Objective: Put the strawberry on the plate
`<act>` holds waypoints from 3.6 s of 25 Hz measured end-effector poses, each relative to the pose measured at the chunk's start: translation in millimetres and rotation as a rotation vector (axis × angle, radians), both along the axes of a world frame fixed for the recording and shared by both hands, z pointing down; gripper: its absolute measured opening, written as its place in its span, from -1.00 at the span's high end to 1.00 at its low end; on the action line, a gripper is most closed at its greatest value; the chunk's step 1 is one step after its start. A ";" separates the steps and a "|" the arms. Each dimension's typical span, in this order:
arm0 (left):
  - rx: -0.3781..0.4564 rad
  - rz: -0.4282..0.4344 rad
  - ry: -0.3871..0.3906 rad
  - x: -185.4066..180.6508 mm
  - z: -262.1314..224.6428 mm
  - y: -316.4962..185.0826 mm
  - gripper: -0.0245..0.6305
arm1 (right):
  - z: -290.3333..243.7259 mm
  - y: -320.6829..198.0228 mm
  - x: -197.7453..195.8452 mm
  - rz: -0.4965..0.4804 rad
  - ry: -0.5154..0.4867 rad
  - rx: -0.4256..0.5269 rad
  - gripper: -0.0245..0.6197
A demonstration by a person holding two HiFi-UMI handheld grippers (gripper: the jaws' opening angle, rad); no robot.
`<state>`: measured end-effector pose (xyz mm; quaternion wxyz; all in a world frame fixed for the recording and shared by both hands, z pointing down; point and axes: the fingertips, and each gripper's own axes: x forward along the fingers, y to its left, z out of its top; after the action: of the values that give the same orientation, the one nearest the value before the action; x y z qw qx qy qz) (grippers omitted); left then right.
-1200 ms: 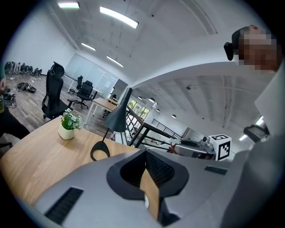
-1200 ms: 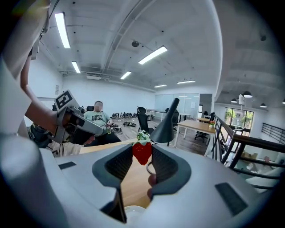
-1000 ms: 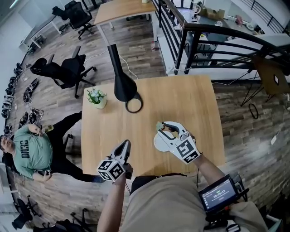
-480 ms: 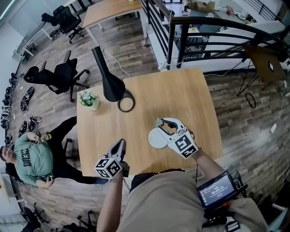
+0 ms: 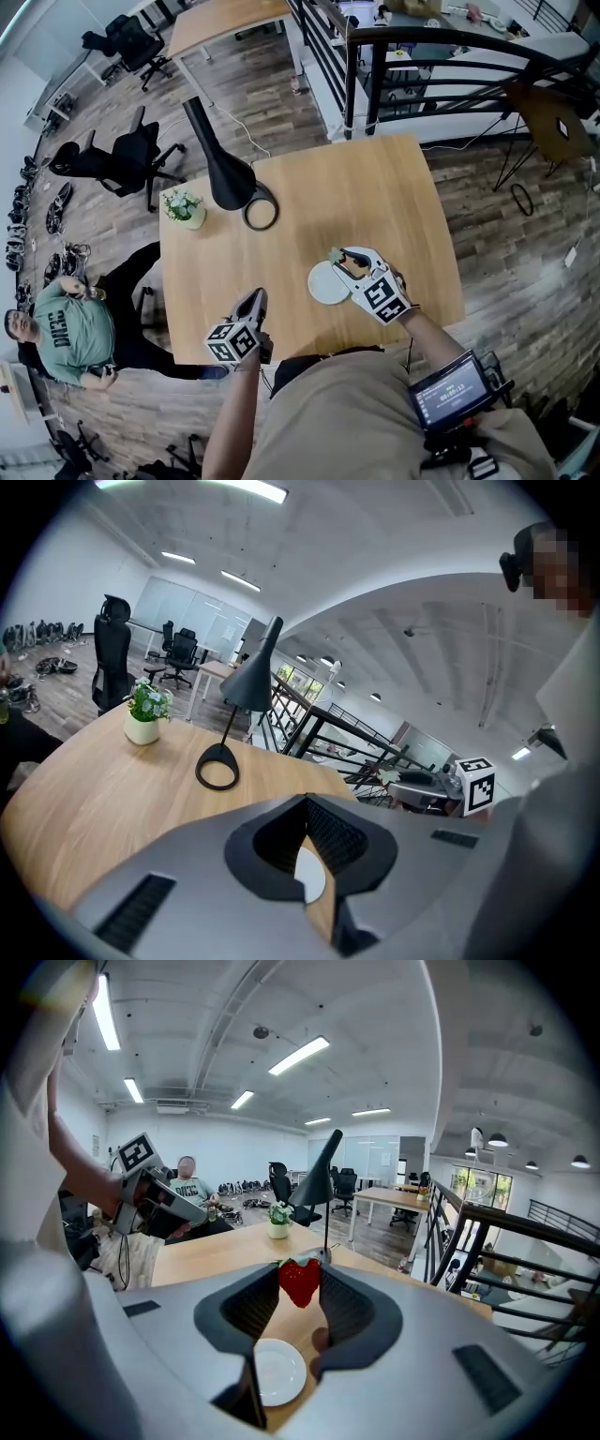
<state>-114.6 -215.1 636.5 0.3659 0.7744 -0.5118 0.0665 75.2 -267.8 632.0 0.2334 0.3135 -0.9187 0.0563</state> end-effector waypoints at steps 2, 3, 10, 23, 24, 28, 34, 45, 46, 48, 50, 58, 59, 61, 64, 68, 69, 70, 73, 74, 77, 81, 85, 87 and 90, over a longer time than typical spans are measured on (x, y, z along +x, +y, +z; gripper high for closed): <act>-0.013 0.001 -0.006 -0.3 6.5 2.4 0.91 | 13.8 2.9 2.6 0.002 0.030 -0.027 0.50; -0.019 0.001 -0.009 -0.9 9.4 3.8 0.92 | 20.8 4.3 3.5 0.001 0.045 -0.039 0.50; -0.052 -0.004 -0.034 -5.1 28.6 10.7 0.92 | 75.0 12.0 4.1 -0.023 0.116 -0.101 0.50; -0.111 -0.010 -0.079 -16.0 60.5 19.3 0.92 | 168.3 19.3 -16.2 -0.075 0.213 -0.258 0.49; -0.115 -0.011 -0.080 -17.3 61.7 21.1 0.92 | 175.1 20.6 -18.8 -0.077 0.218 -0.274 0.50; -0.136 -0.025 -0.082 -23.9 64.3 30.3 0.92 | 197.7 26.6 -28.5 -0.101 0.255 -0.319 0.50; -0.137 -0.021 -0.088 -28.6 67.7 33.8 0.92 | 232.2 33.6 -36.0 -0.130 0.313 -0.368 0.49; -0.148 -0.010 -0.086 -26.7 63.0 48.6 0.92 | 265.4 43.9 -41.1 -0.107 0.380 -0.430 0.49; -0.149 -0.013 -0.083 -27.4 62.7 49.3 0.92 | 267.8 44.3 -42.2 -0.107 0.387 -0.432 0.49; -0.148 -0.019 -0.073 -28.8 61.7 49.4 0.92 | 273.3 44.5 -43.7 -0.105 0.403 -0.436 0.49; -0.145 -0.019 -0.066 -28.0 59.3 47.9 0.92 | 279.2 45.0 -42.7 -0.104 0.420 -0.439 0.49; -0.127 -0.010 -0.041 -18.6 49.0 41.7 0.92 | 276.6 45.1 -35.7 -0.090 0.400 -0.424 0.49; -0.124 -0.011 -0.034 -17.6 47.5 40.4 0.92 | 270.1 42.9 -34.9 -0.082 0.381 -0.417 0.49; -0.116 -0.016 -0.020 -16.0 43.9 38.1 0.92 | 252.6 37.6 -33.2 -0.066 0.332 -0.397 0.48; -0.099 -0.026 0.003 -15.3 39.6 34.1 0.92 | 222.0 26.3 -31.7 -0.040 0.248 -0.362 0.36; -0.078 -0.042 0.032 -15.1 37.1 32.0 0.92 | 175.1 8.3 -32.5 0.012 0.122 -0.293 0.27; -0.070 -0.047 0.038 -15.2 34.5 31.1 0.92 | 158.4 2.6 -33.6 0.029 0.077 -0.263 0.27; -0.058 -0.053 0.045 -15.7 30.4 29.7 0.92 | 139.6 -2.4 -34.7 0.046 0.033 -0.232 0.27; -0.009 -0.077 0.071 -20.5 11.3 23.4 0.92 | 74.2 -11.7 -37.2 0.080 -0.073 -0.135 0.27; 0.009 -0.087 0.079 -22.8 3.2 21.1 0.92 | 50.9 -12.9 -37.9 0.085 -0.103 -0.100 0.27; 0.072 -0.114 0.095 -29.7 -25.5 16.9 0.92 | -19.0 -9.1 -39.4 0.085 -0.190 0.003 0.27; 0.159 -0.140 0.090 -38.8 -64.5 18.0 0.92 | -90.0 8.0 -37.0 0.071 -0.242 0.104 0.27; 0.249 -0.159 0.055 -50.2 -100.2 19.4 0.92 | -150.9 22.7 -32.2 0.056 -0.278 0.216 0.27; 0.294 -0.165 0.034 -55.5 -118.1 19.5 0.92 | -177.5 28.1 -27.8 0.065 -0.287 0.289 0.27; 0.345 -0.166 0.023 -59.2 -141.3 19.1 0.92 | -208.7 36.0 -21.4 0.100 -0.292 0.383 0.27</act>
<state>-173.8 -196.0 495.2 0.2378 0.7816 -0.5734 -0.0613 53.8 -231.8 423.2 0.0314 0.3857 -0.9200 -0.0624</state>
